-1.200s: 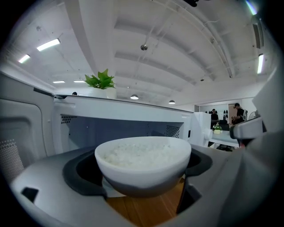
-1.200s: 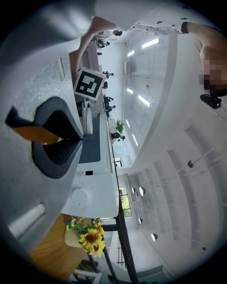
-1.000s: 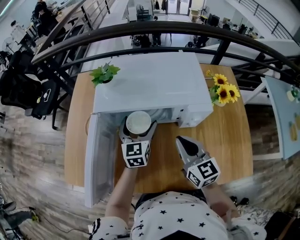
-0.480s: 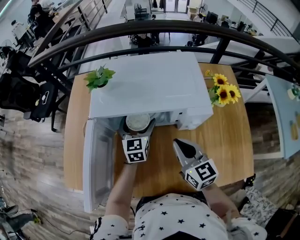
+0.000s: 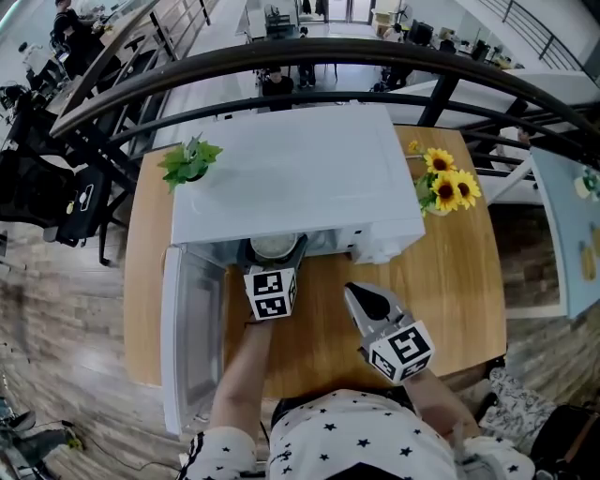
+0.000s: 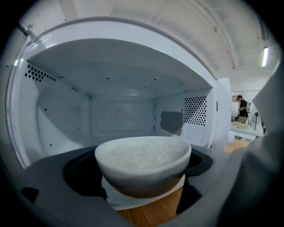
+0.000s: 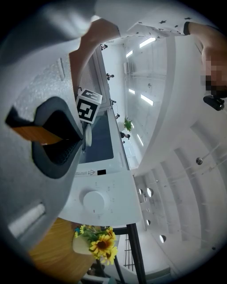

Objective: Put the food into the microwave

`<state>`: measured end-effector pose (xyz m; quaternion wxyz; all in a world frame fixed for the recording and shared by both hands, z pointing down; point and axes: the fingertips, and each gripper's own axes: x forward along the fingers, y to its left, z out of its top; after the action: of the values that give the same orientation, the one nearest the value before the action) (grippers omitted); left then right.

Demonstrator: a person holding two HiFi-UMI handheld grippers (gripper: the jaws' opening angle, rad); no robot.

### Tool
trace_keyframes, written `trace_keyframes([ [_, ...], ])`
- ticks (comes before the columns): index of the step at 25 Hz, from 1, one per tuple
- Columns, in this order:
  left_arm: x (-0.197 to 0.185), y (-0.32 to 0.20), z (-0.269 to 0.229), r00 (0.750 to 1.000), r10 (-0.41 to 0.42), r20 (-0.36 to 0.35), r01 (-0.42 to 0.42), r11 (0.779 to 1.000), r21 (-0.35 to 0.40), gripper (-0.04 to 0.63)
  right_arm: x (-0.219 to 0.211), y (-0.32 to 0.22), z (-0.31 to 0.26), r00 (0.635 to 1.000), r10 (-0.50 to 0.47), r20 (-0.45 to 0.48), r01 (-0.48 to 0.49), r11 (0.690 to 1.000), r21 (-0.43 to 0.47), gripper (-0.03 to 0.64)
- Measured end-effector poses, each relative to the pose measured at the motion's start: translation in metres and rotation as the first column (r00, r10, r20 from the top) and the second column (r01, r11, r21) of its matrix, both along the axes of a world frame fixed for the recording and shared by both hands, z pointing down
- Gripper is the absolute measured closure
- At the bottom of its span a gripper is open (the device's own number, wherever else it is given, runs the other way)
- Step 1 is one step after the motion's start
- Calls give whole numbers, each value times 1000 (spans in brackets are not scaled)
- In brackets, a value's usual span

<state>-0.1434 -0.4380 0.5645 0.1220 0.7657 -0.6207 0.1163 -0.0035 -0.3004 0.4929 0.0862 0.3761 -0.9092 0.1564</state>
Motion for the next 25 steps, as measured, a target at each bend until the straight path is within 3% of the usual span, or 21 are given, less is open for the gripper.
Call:
trace_keyframes([
  [20, -10, -15, 25, 999, -23, 38, 25, 998, -55, 84, -12, 1, 8, 999, -36, 2, 36, 999, -25, 611],
  [25, -12, -19, 27, 997, -59, 49, 63, 994, -87, 84, -15, 1, 7, 999, -51, 3, 51, 999, -17, 611],
])
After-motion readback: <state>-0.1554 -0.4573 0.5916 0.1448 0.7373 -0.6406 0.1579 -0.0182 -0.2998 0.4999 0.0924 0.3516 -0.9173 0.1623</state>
